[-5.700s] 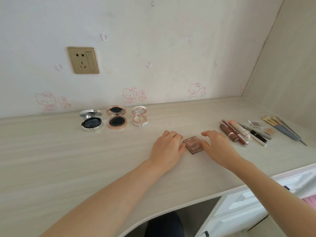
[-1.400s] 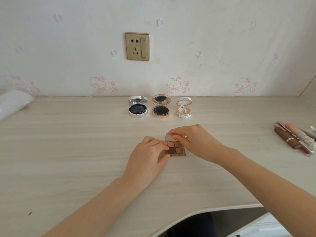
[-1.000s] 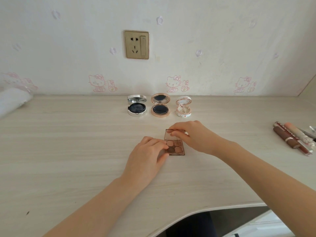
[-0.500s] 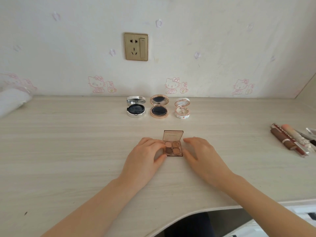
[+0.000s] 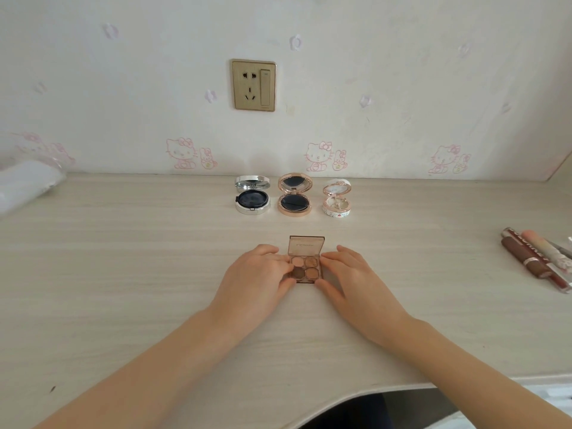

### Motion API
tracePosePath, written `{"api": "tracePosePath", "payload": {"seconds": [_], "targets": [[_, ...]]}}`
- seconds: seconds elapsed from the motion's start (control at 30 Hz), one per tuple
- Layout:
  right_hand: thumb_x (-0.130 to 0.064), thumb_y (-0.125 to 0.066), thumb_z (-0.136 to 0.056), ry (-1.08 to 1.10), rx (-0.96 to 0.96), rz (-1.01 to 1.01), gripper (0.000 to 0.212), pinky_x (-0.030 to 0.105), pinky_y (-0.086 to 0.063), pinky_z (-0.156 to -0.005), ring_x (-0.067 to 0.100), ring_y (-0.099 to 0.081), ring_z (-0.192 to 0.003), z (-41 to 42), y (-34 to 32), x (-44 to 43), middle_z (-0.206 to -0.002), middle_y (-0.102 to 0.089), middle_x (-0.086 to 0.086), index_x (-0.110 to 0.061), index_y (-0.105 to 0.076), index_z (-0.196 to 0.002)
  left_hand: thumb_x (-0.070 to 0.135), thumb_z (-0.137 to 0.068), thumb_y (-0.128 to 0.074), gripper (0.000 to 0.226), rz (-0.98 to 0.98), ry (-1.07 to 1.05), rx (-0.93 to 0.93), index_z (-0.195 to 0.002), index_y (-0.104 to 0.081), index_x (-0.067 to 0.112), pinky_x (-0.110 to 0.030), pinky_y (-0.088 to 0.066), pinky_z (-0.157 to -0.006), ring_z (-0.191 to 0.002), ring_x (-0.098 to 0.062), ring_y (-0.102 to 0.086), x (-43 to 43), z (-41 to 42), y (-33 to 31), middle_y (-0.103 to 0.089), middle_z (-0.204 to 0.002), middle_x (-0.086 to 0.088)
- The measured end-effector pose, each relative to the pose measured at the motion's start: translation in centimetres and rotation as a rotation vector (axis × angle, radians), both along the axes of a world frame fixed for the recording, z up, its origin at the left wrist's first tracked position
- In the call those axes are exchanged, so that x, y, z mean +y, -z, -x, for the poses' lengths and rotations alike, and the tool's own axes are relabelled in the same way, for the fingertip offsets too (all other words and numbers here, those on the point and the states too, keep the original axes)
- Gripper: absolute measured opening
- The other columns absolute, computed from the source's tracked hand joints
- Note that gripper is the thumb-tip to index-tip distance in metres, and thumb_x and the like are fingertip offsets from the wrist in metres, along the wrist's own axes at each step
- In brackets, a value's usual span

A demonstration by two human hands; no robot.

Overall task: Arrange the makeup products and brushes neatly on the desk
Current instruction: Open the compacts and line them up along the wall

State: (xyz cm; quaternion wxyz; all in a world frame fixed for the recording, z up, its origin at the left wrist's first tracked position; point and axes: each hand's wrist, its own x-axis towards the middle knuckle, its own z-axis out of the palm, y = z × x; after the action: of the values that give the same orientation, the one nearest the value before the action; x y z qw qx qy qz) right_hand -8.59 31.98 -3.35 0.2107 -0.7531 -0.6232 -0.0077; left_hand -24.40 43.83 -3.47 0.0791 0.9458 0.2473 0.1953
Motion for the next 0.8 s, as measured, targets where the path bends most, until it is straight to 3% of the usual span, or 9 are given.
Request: {"api": "tracePosePath", "payload": {"seconds": [0.27, 0.53, 0.67, 0.8], "targets": [[-0.027, -0.045, -0.099, -0.087, -0.057, 0.008, 0.035, 0.01, 0.001, -0.109, 0.019, -0.033, -0.133, 1.3, -0.7, 5.1, -0.135, -0.052, 0.0, -0.013, -0.054, -0.13, 0.031, -0.092, -0.058, 0.03, 0.026, -0.085, -0.037, -0.121, -0.065, 0.027, -0.025, -0.044, -0.091, -0.119, -0.008, -0.049, 4.0, 2.2, -0.2, -0.061, -0.124, 0.017], [-0.026, -0.042, -0.1, -0.097, -0.044, 0.054, 0.033, 0.02, -0.013, -0.112, 0.022, -0.035, -0.13, 2.1, -0.8, 9.6, -0.13, -0.054, 0.003, -0.012, -0.056, -0.127, 0.028, -0.09, -0.061, 0.028, 0.11, -0.143, -0.045, -0.117, -0.067, 0.027, -0.031, -0.045, -0.095, -0.117, -0.012, -0.054, 7.7, 3.4, -0.5, -0.061, -0.126, 0.013], [-0.022, -0.043, -0.099, -0.08, -0.014, 0.046, 0.029, 0.023, -0.027, -0.104, 0.022, -0.04, -0.123, 2.3, -0.9, 10.9, -0.122, -0.056, 0.005, -0.009, -0.059, -0.12, 0.025, -0.089, -0.063, 0.027, 0.159, -0.153, -0.091, -0.115, -0.068, 0.025, -0.033, -0.046, -0.093, -0.11, -0.016, -0.06, 8.9, 3.4, -0.3, -0.065, -0.122, 0.01], [-0.021, -0.044, -0.098, -0.065, 0.005, 0.051, 0.029, 0.026, -0.031, -0.102, 0.022, -0.041, -0.121, 2.2, -1.0, 11.5, -0.121, -0.056, 0.005, -0.009, -0.059, -0.12, 0.023, -0.087, -0.065, 0.028, 0.182, -0.17, -0.142, -0.115, -0.068, 0.024, -0.033, -0.046, -0.094, -0.11, -0.016, -0.058, 9.3, 3.2, 0.0, -0.067, -0.118, 0.008]]}}
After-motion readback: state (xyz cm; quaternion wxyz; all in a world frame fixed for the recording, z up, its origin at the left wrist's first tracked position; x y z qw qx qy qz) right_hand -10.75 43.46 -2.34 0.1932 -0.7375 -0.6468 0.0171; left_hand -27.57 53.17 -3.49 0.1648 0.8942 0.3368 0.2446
